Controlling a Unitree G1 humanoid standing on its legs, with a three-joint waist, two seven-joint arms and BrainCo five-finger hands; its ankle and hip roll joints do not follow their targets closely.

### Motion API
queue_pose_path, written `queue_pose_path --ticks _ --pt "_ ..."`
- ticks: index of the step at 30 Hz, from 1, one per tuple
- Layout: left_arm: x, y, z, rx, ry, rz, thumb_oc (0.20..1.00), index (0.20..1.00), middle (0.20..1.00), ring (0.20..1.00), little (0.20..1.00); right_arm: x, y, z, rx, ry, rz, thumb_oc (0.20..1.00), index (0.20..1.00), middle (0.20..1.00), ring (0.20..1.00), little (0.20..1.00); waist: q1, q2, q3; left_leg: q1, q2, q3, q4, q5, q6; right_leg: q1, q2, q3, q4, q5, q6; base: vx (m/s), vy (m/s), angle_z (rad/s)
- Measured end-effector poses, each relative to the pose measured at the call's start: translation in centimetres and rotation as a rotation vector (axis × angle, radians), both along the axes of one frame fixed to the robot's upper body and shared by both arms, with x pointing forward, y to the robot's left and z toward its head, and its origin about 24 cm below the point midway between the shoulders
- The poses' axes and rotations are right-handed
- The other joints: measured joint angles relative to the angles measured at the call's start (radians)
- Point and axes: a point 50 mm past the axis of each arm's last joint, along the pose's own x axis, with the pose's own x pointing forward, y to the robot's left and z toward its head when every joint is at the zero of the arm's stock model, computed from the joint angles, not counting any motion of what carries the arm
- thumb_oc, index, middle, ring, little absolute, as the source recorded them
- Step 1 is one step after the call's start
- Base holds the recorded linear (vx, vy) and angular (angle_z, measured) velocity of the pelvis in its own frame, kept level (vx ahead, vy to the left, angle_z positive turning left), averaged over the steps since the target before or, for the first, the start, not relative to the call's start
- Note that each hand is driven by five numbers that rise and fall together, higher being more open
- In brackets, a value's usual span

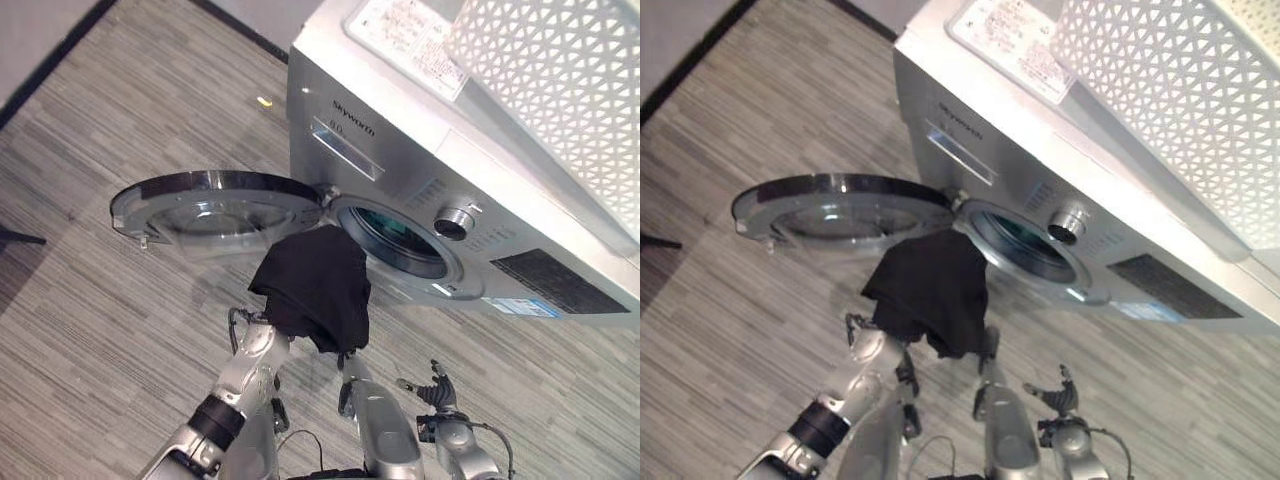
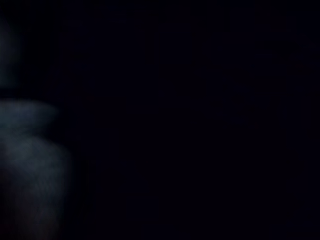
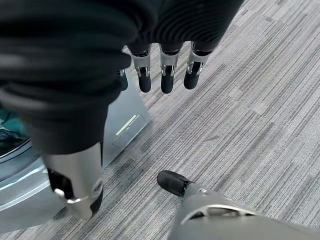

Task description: Grab the laundry basket,head to the washer,open it,put in the laundry and shut it.

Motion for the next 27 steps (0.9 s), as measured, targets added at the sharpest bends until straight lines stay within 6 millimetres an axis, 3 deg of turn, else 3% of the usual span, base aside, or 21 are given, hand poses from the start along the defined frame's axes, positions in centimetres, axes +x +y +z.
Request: queue_pose_path --ticks 5,11,14,15,17,18,20,22,23,24,27 --pt "0.6 -0.6 0.9 -0.022 -0.038 0.005 0.200 0.200 0.200 0.200 0.200 1.7 1.3 0.5 0.004 -0.028 0.040 1.000 1.000 1.000 1.000 1.000 0.003 -0.003 0.038 -0.055 -0.008 -0.002 0.023 -0.004 0.002 -0.045 -0.004 0.002 0.000 0.010 -0.006 -0.01 0.082 0.02" --pt "1.2 -1.2 -0.7 0.045 0.029 -0.006 0.200 0.200 0.200 0.200 0.200 3.3 0.7 0.2 0.019 -0.008 -0.048 1.000 1.000 1.000 1.000 1.000 0.005 0.007 0.053 -0.098 -0.023 0.001 0.065 -0.023 0.028 -0.104 -0.033 0.024 0.058 0.013 0.000 -0.02 0.133 -0.04" --pt "1.7 -2.2 -0.2 0.061 0.018 -0.033 0.200 0.200 0.200 0.200 0.200 3.8 -0.6 0.4 0.037 -0.018 -0.128 1.000 1.000 1.000 1.000 1.000 -0.003 0.018 0.061 -0.184 -0.045 -0.006 0.190 -0.076 0.061 -0.226 -0.069 0.091 0.247 -0.042 0.010 0.01 0.042 0.04" --pt "2.0 -2.4 -0.3 0.065 0.028 -0.030 0.200 0.200 0.200 0.200 0.200 3.8 -1.2 0.3 0.031 0.001 -0.156 1.000 1.000 1.000 1.000 1.000 -0.008 0.022 0.069 -0.210 -0.049 -0.008 0.251 -0.105 0.074 -0.264 -0.085 0.163 0.312 -0.063 0.016 0.08 0.007 0.13" --pt "2.1 -2.4 -0.2 0.065 0.025 -0.027 0.200 0.200 0.200 0.200 0.200 3.7 -1.5 0.0 0.028 0.024 -0.178 1.000 1.000 1.000 1.000 1.000 -0.012 0.022 0.069 -0.221 -0.065 -0.007 0.262 -0.112 0.078 -0.280 -0.091 0.242 0.298 -0.077 0.017 0.12 -0.042 0.08" --pt "2.2 -2.1 -0.2 0.060 0.029 -0.008 0.200 0.200 0.200 0.200 0.200 3.8 -1.8 0.1 0.021 0.031 -0.194 1.000 1.000 1.000 1.000 1.000 -0.012 0.022 0.069 -0.252 -0.075 0.006 0.276 -0.119 0.080 -0.278 -0.110 0.294 0.219 -0.086 0.033 0.14 -0.092 -0.06" --pt "2.7 -1.2 -0.5 0.058 0.052 0.043 0.200 0.200 0.200 0.200 0.200 4.7 -1.7 0.7 0.024 0.006 -0.198 1.000 1.000 1.000 1.000 1.000 -0.019 0.029 0.074 -0.286 -0.065 0.013 0.295 -0.122 0.091 -0.276 -0.109 0.278 0.135 -0.060 0.037 0.09 -0.096 -0.16" --pt "2.9 -0.8 -1.1 0.066 0.081 0.066 0.200 0.200 0.200 0.200 0.200 5.3 -1.2 1.2 0.034 -0.025 -0.176 1.000 1.000 1.000 1.000 1.000 -0.022 0.027 0.078 -0.299 -0.041 0.023 0.333 -0.140 0.070 -0.267 -0.099 0.268 0.101 0.011 0.047 0.14 -0.242 -0.23" --pt "2.9 -0.7 -1.4 0.051 0.095 0.080 0.200 0.200 0.200 0.200 0.200 5.4 -1.0 1.3 0.034 -0.034 -0.161 1.000 1.000 1.000 1.000 1.000 -0.027 0.027 0.078 -0.298 -0.030 0.023 0.339 -0.147 0.056 -0.261 -0.092 0.267 0.091 0.020 0.067 0.18 -0.365 -0.21" --pt "2.9 -0.9 -1.6 0.048 0.104 0.084 0.200 0.200 0.200 0.200 0.200 5.5 -0.6 1.4 0.035 -0.043 -0.141 1.000 1.000 1.000 1.000 1.000 -0.026 0.031 0.079 -0.302 -0.026 0.008 0.348 -0.144 0.056 -0.247 -0.079 0.267 0.087 0.024 0.064 0.10 -0.291 -0.17" --pt "3.2 -2.8 -0.6 0.011 0.090 0.055 0.200 0.200 0.200 0.200 0.200 6.2 0.5 2.2 0.027 -0.090 -0.068 1.000 1.000 1.000 1.000 1.000 -0.051 0.032 0.079 -0.313 -0.009 -0.115 0.319 -0.118 0.013 -0.251 -0.039 0.217 0.105 0.011 0.047 0.08 -0.281 0.18"
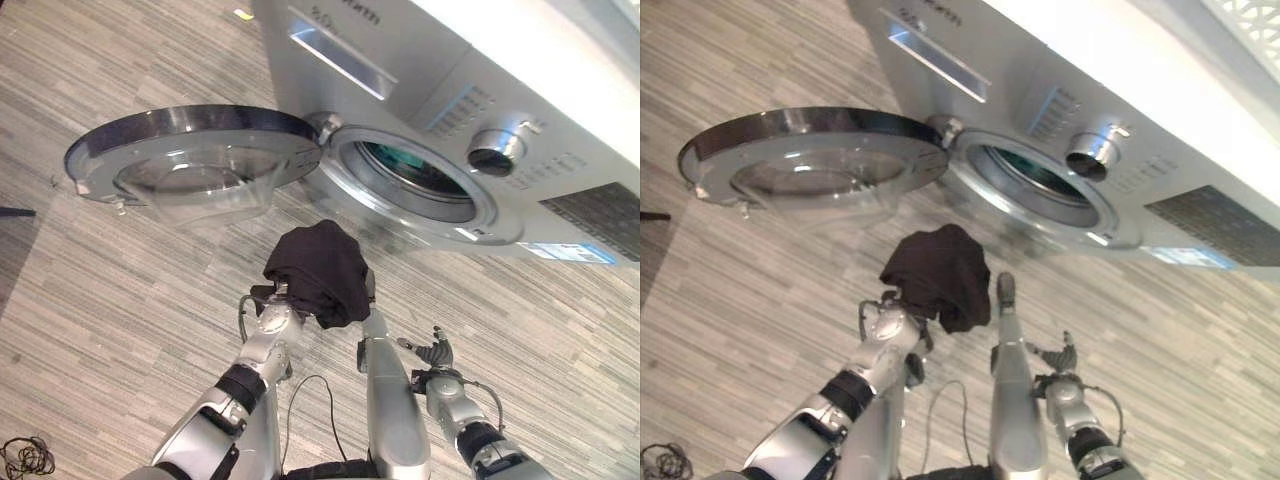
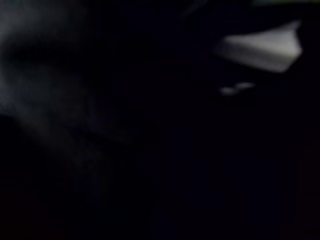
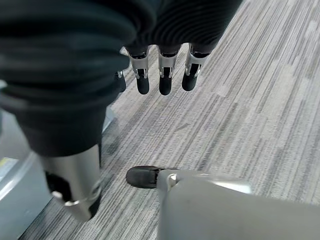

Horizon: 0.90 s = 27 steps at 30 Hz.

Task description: Grab the laundry basket,head to the washer,open it,put in the laundry and shut it.

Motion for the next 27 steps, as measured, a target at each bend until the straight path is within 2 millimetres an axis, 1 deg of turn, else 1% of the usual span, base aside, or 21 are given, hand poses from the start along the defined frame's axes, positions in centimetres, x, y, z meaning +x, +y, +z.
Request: queue_pose_path --ticks 1,2,3,4,6,7,10,13,14,17,20,22,23,24,27 --pt "0.4 -1.4 1.2 -0.030 -0.025 -0.019 0.200 0.200 0.200 0.200 0.200 0.3 0.3 0.4 -0.011 -0.023 0.027 1.000 1.000 1.000 1.000 1.000 -0.012 0.001 -0.001 0.005 0.005 -0.031 -0.044 0.031 -0.011 -0.002 0.006 -0.029 0.008 -0.008 -0.010 0.07 -0.257 0.62" --pt "0.7 -2.4 2.6 -0.047 -0.057 -0.035 0.200 0.200 0.200 0.200 0.200 0.6 0.3 1.0 -0.019 -0.051 0.043 1.000 1.000 1.000 1.000 1.000 -0.020 -0.001 0.000 0.004 0.007 -0.056 -0.085 0.058 -0.019 -0.008 0.011 -0.053 0.008 -0.015 -0.020 0.07 -0.235 0.56" --pt "0.9 -2.7 3.1 -0.051 -0.069 -0.036 0.200 0.200 0.200 0.200 0.200 0.9 0.2 1.4 -0.029 -0.072 0.053 1.000 1.000 1.000 1.000 1.000 -0.023 -0.001 -0.001 0.003 0.007 -0.065 -0.112 0.074 -0.026 -0.016 0.014 -0.062 0.008 -0.015 -0.021 0.07 -0.207 0.38" --pt "1.2 -2.9 4.1 -0.058 -0.102 -0.036 0.200 0.200 0.200 0.200 0.200 1.1 0.2 1.8 -0.039 -0.095 0.059 1.000 1.000 1.000 1.000 1.000 -0.025 -0.002 -0.001 0.002 0.008 -0.071 -0.144 0.093 -0.026 -0.028 0.015 -0.075 0.008 -0.017 -0.024 0.05 -0.136 0.19" --pt "1.5 -2.7 4.7 -0.068 -0.123 -0.016 0.200 0.200 0.200 0.200 0.200 1.3 0.1 2.1 -0.043 -0.117 0.061 1.000 1.000 1.000 1.000 1.000 -0.031 -0.003 -0.001 0.001 0.008 -0.072 -0.186 0.115 -0.030 -0.045 0.017 -0.078 0.003 -0.014 -0.027 0.03 -0.090 0.05" --pt "1.6 -2.7 5.0 -0.068 -0.128 -0.011 0.200 0.200 0.200 0.200 0.200 1.3 0.1 2.2 -0.043 -0.120 0.061 1.000 1.000 1.000 1.000 1.000 -0.033 -0.003 -0.001 0.001 0.008 -0.070 -0.196 0.120 -0.031 -0.049 0.018 -0.078 0.001 -0.013 -0.028 0.03 -0.115 -0.02" --pt "2.0 -2.6 5.4 -0.083 -0.122 0.028 0.200 0.200 0.200 0.200 0.200 1.2 0.1 2.1 -0.041 -0.119 0.058 1.000 1.000 1.000 1.000 1.000 -0.059 -0.005 -0.002 -0.002 0.007 -0.074 -0.235 0.138 -0.034 -0.059 0.018 -0.085 -0.011 -0.011 -0.028 0.03 -0.139 0.05" --pt "2.6 -2.5 6.5 -0.098 -0.137 0.061 0.200 0.200 0.200 0.200 0.200 1.1 0.1 2.1 -0.039 -0.123 0.053 1.000 1.000 1.000 1.000 1.000 -0.065 -0.006 -0.003 -0.017 0.009 -0.075 -0.271 0.153 -0.037 -0.075 0.022 -0.097 -0.039 -0.001 -0.030 0.02 -0.126 0.03" --pt "2.9 -2.2 7.2 -0.113 -0.154 0.080 0.200 0.200 0.200 0.200 0.200 1.2 0.2 2.2 -0.037 -0.133 0.055 1.000 1.000 1.000 1.000 1.000 -0.069 -0.006 -0.003 -0.028 0.011 -0.076 -0.286 0.162 -0.039 -0.088 0.026 -0.102 -0.047 0.004 -0.033 0.02 -0.136 0.04" --pt "3.2 -2.0 8.2 -0.150 -0.179 0.104 0.200 0.200 0.200 0.200 0.200 1.3 0.5 2.5 -0.037 -0.160 0.059 1.000 1.000 1.000 1.000 1.000 -0.076 -0.007 -0.003 -0.053 0.017 -0.086 -0.291 0.165 -0.043 -0.106 0.032 -0.110 -0.056 0.007 -0.036 0.03 -0.147 0.06" --pt "3.5 -2.3 9.4 -0.164 -0.197 0.113 0.200 0.200 0.200 0.200 0.200 1.7 1.0 3.3 -0.022 -0.212 0.073 1.000 1.000 1.000 1.000 1.000 -0.087 -0.011 -0.004 -0.060 0.028 -0.100 -0.318 0.177 -0.055 -0.118 0.041 -0.131 -0.061 0.007 -0.036 0.05 -0.148 0.05" --pt "3.6 -2.6 10.2 -0.168 -0.219 0.110 0.200 0.200 0.200 0.200 0.200 2.0 1.3 3.8 -0.012 -0.248 0.081 1.000 1.000 1.000 1.000 1.000 -0.089 -0.018 -0.007 -0.077 0.034 -0.101 -0.320 0.178 -0.056 -0.135 0.047 -0.132 -0.061 0.007 -0.036 0.05 -0.139 0.00" --pt "3.9 -2.8 11.2 -0.169 -0.245 0.107 0.200 0.200 0.200 0.200 0.200 2.2 1.7 4.3 -0.003 -0.279 0.093 1.000 1.000 1.000 1.000 1.000 -0.091 -0.028 -0.008 -0.091 0.038 -0.100 -0.327 0.183 -0.061 -0.153 0.051 -0.132 -0.061 0.009 -0.039 0.06 -0.169 -0.04" --pt "4.0 -2.9 11.5 -0.166 -0.251 0.109 0.200 0.200 0.200 0.200 0.200 2.2 1.7 4.4 -0.001 -0.287 0.096 1.000 1.000 1.000 1.000 1.000 -0.093 -0.029 -0.008 -0.094 0.040 -0.100 -0.334 0.187 -0.062 -0.159 0.053 -0.133 -0.061 0.010 -0.040 0.08 -0.205 -0.03" --pt "4.3 -2.9 12.8 -0.173 -0.273 0.138 0.200 0.200 0.200 0.200 0.200 2.3 1.8 4.8 0.008 -0.318 0.097 1.000 1.000 1.000 1.000 1.000 -0.120 -0.038 -0.011 -0.113 0.051 -0.100 -0.337 0.189 -0.065 -0.180 0.064 -0.135 -0.060 0.012 -0.042 0.05 -0.135 -0.02"
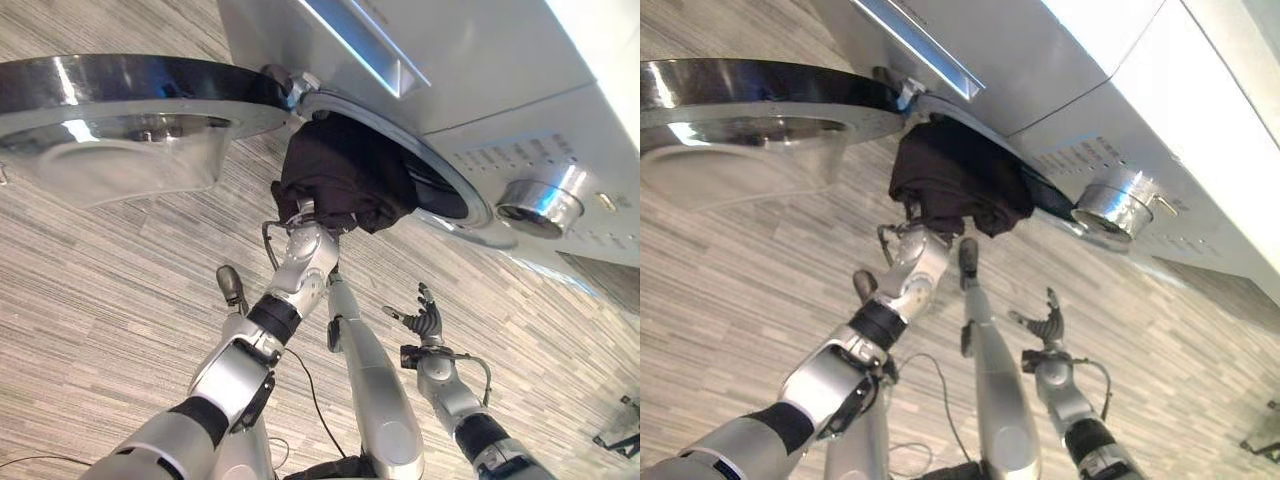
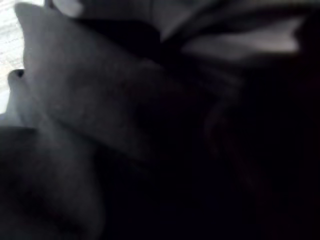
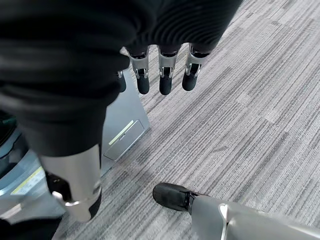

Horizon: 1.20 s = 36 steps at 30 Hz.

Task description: Grab the laundry basket,head to the washer,open it,put in the laundry and shut it.

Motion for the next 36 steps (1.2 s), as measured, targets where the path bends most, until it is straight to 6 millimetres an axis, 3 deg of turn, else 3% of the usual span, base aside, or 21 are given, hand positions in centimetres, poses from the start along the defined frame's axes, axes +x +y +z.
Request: queue_pose_path --ticks 3,8,14,18,20,25,27,29,31,32,36 --pt "0.3 -0.2 1.1 -0.001 -0.029 0.007 0.200 0.200 0.200 0.200 0.200 -0.2 -0.2 -0.1 0.014 0.001 -0.018 1.000 1.000 1.000 1.000 1.000 -0.017 -0.008 -0.004 -0.018 0.009 0.002 -0.012 0.006 -0.008 -0.024 0.009 0.000 0.000 0.002 -0.003 0.05 -0.137 -0.06" --pt "0.8 -0.3 5.5 -0.062 -0.108 0.044 0.200 0.200 0.200 0.200 0.200 -0.2 -0.2 0.3 0.020 -0.025 -0.029 1.000 1.000 1.000 1.000 1.000 -0.051 -0.011 -0.006 -0.104 0.028 0.002 -0.012 0.016 -0.023 -0.112 0.026 -0.005 -0.001 0.012 -0.015 0.06 -0.134 -0.03" --pt "0.6 -0.4 7.6 -0.103 -0.155 0.072 0.200 0.200 0.200 0.200 0.200 0.0 -0.1 1.3 0.058 -0.098 -0.047 1.000 1.000 1.000 1.000 1.000 -0.058 -0.011 -0.006 -0.152 0.048 0.004 -0.014 0.021 -0.031 -0.164 0.045 -0.004 0.000 0.018 -0.023 0.06 -0.101 -0.04" --pt "0.6 -0.7 10.2 -0.097 -0.205 0.084 0.200 0.200 0.200 0.200 0.200 0.2 -0.2 2.1 0.075 -0.141 -0.053 1.000 1.000 1.000 1.000 1.000 -0.078 -0.011 -0.006 -0.172 0.051 0.020 -0.012 0.021 -0.032 -0.189 0.047 0.002 0.003 0.022 -0.028 0.05 -0.072 -0.04" --pt "1.1 0.4 11.4 -0.083 -0.222 0.129 0.200 0.200 0.200 0.200 0.200 0.2 -0.1 2.3 0.081 -0.154 -0.050 1.000 1.000 1.000 1.000 1.000 -0.089 -0.010 -0.008 -0.166 0.053 0.028 -0.012 0.020 -0.032 -0.188 0.048 0.006 0.004 0.027 -0.033 0.07 -0.081 -0.10" --pt "2.6 5.6 17.7 -0.052 -0.228 0.275 0.200 0.200 0.200 0.200 0.200 0.4 -1.0 2.9 0.092 -0.179 -0.088 1.000 1.000 1.000 1.000 1.000 -0.124 -0.007 -0.017 -0.121 0.074 0.060 -0.013 0.017 -0.040 -0.177 0.067 0.030 0.029 0.031 -0.034 0.07 -0.053 -0.16" --pt "3.8 8.0 16.2 0.033 -0.136 0.348 0.200 0.200 0.200 0.200 0.200 0.5 -2.9 3.5 0.086 -0.202 -0.145 1.000 1.000 1.000 1.000 1.000 -0.122 0.009 -0.028 -0.092 0.086 0.091 -0.004 -0.002 -0.040 -0.160 0.076 0.039 0.031 0.034 -0.039 0.08 -0.020 -0.26" --pt "4.3 8.5 15.6 0.191 -0.106 0.377 0.200 0.200 0.200 0.200 0.200 0.6 -4.9 4.2 0.090 -0.230 -0.216 1.000 1.000 1.000 1.000 1.000 -0.114 0.016 -0.033 -0.090 0.091 0.111 -0.007 0.004 -0.049 -0.165 0.079 0.035 0.031 0.037 -0.044 0.05 0.011 -0.10" --pt "4.4 7.6 15.1 0.194 -0.088 0.349 0.200 0.200 0.200 0.200 0.200 -0.2 -6.8 4.1 0.058 -0.224 -0.265 1.000 1.000 1.000 1.000 1.000 -0.113 0.063 -0.108 -0.187 0.096 0.118 0.013 0.002 -0.055 -0.245 0.076 0.034 0.035 0.030 -0.052 0.04 0.010 0.16" --pt "3.5 5.8 17.6 0.217 -0.167 0.309 0.200 0.200 0.200 0.200 0.200 -0.5 -8.6 4.5 0.042 -0.233 -0.318 1.000 1.000 1.000 1.000 1.000 -0.080 0.081 -0.122 -0.243 0.115 0.157 0.021 0.031 -0.061 -0.292 0.078 0.024 0.032 0.035 -0.064 0.03 0.003 0.16" --pt "2.4 4.1 18.7 0.219 -0.252 0.232 0.200 0.200 0.200 0.200 0.200 -0.4 -8.7 4.7 0.051 -0.238 -0.326 1.000 1.000 1.000 1.000 1.000 -0.044 0.093 -0.115 -0.255 0.124 0.165 -0.006 0.049 -0.084 -0.316 0.085 0.019 0.031 0.044 -0.074 0.01 0.020 0.03"
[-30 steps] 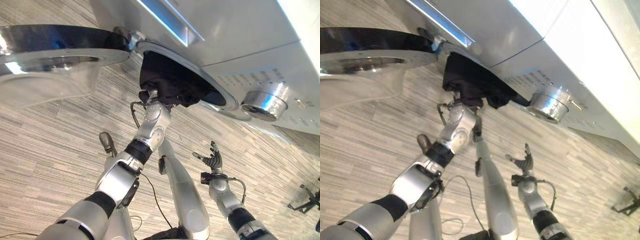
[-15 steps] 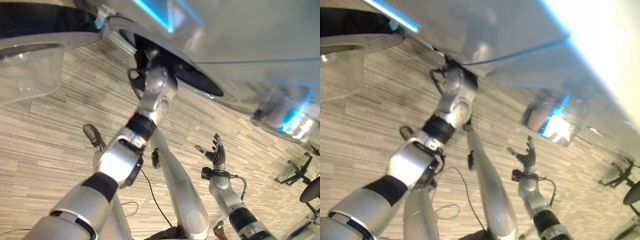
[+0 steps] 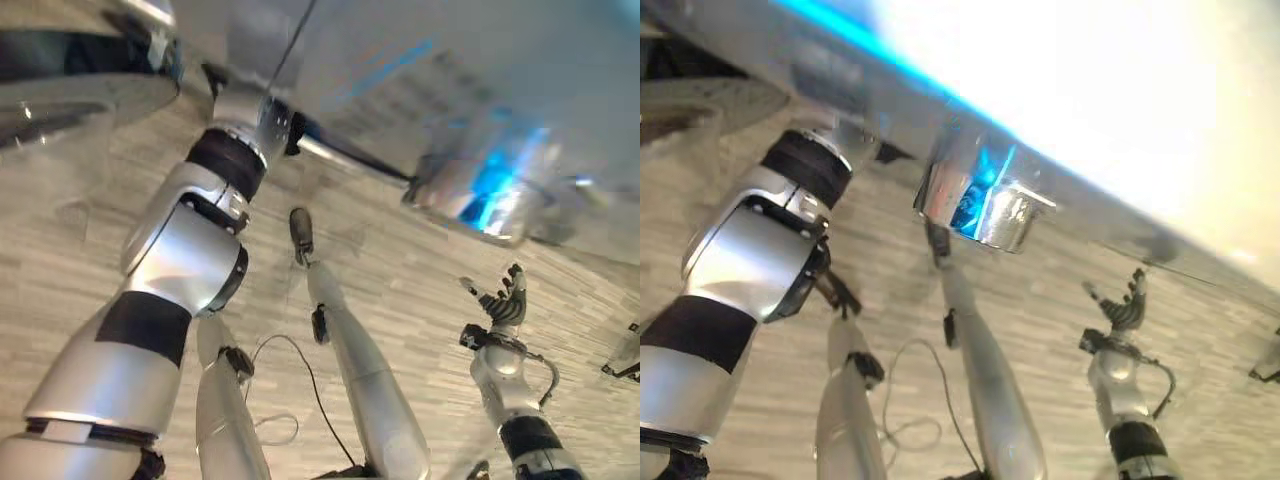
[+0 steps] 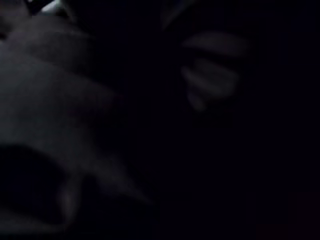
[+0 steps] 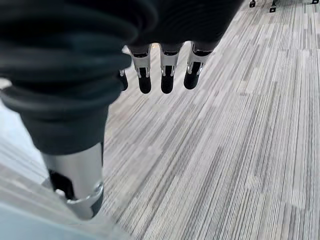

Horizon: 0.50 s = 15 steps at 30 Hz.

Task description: Grab the laundry basket,head to the washer,open it,put in the laundry and shut it.

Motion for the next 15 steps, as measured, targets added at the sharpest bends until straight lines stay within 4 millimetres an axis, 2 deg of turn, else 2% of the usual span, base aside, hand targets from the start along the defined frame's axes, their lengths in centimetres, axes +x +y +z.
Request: queue_pose_path --ticks 1,2,3,4,5,7,8,11,13,14,15 --pt "-0.2 -0.2 -0.1 -0.003 -0.012 -0.016 0.200 0.200 0.200 0.200 0.200 0.0 0.1 -0.2 -0.003 0.012 0.003 1.000 1.000 1.000 1.000 1.000 0.005 0.001 0.000 0.004 0.000 0.001 -0.009 0.001 -0.001 0.000 0.000 -0.001 -0.001 0.000 0.000 0.00 0.055 -0.03" --pt "-1.0 -1.5 -0.5 0.008 -0.050 -0.080 0.868 0.868 0.868 0.868 0.868 -0.1 -0.4 -1.0 -0.009 0.059 -0.018 1.000 1.000 1.000 1.000 1.000 0.023 0.002 0.000 0.004 0.000 0.001 -0.007 0.003 0.002 0.000 0.002 0.000 -0.001 0.000 0.000 -0.01 0.047 -0.02" --pt "-1.5 -2.6 -0.9 0.043 -0.074 -0.104 1.000 1.000 1.000 1.000 1.000 -0.4 -0.3 -1.9 0.002 0.092 -0.032 1.000 1.000 1.000 1.000 1.000 0.031 0.005 0.001 0.006 0.001 0.000 -0.009 0.005 0.004 0.001 0.002 -0.001 -0.001 0.000 -0.001 -0.02 0.059 -0.01" --pt "-1.7 -3.2 -1.0 0.098 -0.090 -0.103 1.000 1.000 1.000 1.000 1.000 -0.7 -0.4 -2.2 0.006 0.109 -0.042 1.000 1.000 1.000 1.000 1.000 0.034 0.008 0.002 0.008 0.002 -0.001 -0.015 0.012 0.008 0.003 0.002 -0.009 -0.001 0.001 -0.001 -0.02 0.059 0.05" --pt "-1.7 -4.5 -1.6 0.296 -0.115 -0.070 1.000 1.000 1.000 1.000 1.000 -1.3 0.3 -3.4 0.054 0.137 -0.049 1.000 1.000 1.000 1.000 1.000 0.039 0.010 0.001 0.007 0.001 -0.004 -0.022 0.017 0.014 0.006 0.000 -0.017 -0.001 0.001 -0.001 -0.01 0.056 0.06" --pt "-1.6 -5.8 -1.9 0.609 -0.147 -0.023 1.000 1.000 1.000 1.000 1.000 -1.6 0.2 -3.9 0.073 0.156 -0.057 1.000 1.000 1.000 1.000 1.000 0.052 0.013 0.001 0.014 -0.004 -0.003 -0.021 0.020 0.016 0.010 -0.007 -0.018 0.006 0.001 -0.001 -0.01 0.039 0.04" --pt "-1.1 -5.7 -2.5 0.815 -0.149 0.049 1.000 1.000 1.000 1.000 1.000 -1.5 0.3 -3.9 0.085 0.156 -0.053 1.000 1.000 1.000 1.000 1.000 0.052 0.017 0.003 0.024 -0.006 -0.004 -0.022 0.018 0.020 0.022 -0.009 -0.018 0.006 0.001 -0.001 0.00 0.000 0.00" --pt "0.1 -5.1 -3.7 1.142 -0.138 0.254 1.000 1.000 1.000 1.000 1.000 -0.9 0.5 -4.0 0.094 0.155 -0.043 1.000 1.000 1.000 1.000 1.000 0.058 0.021 0.000 0.040 -0.006 -0.006 -0.022 0.016 0.022 0.038 -0.010 -0.018 0.008 0.001 -0.001 0.00 0.030 0.00" --pt "-0.1 -4.7 -2.8 1.347 -0.226 0.422 1.000 1.000 1.000 1.000 1.000 -0.1 0.8 -3.8 0.101 0.152 -0.027 1.000 1.000 1.000 1.000 1.000 0.066 0.025 0.002 0.037 -0.009 -0.005 -0.022 0.016 0.023 0.034 -0.011 -0.017 0.007 0.001 -0.002 0.00 0.081 -0.01" --pt "-0.1 -4.5 -3.1 1.640 -0.354 0.593 1.000 1.000 1.000 1.000 1.000 1.0 1.2 -3.5 0.095 0.156 0.008 1.000 1.000 1.000 1.000 1.000 0.071 0.028 0.004 0.032 -0.009 -0.003 -0.023 0.016 0.023 0.027 -0.013 -0.014 0.007 0.001 -0.002 -0.02 0.069 -0.01" --pt "-0.1 -4.6 -3.2 1.761 -0.420 0.667 1.000 1.000 1.000 1.000 1.000 1.4 1.3 -3.3 0.078 0.153 0.024 1.000 1.000 1.000 1.000 1.000 0.079 0.029 0.004 0.028 -0.010 -0.004 -0.023 0.016 0.023 0.023 -0.013 -0.014 0.007 0.001 -0.002 -0.03 0.062 0.04"
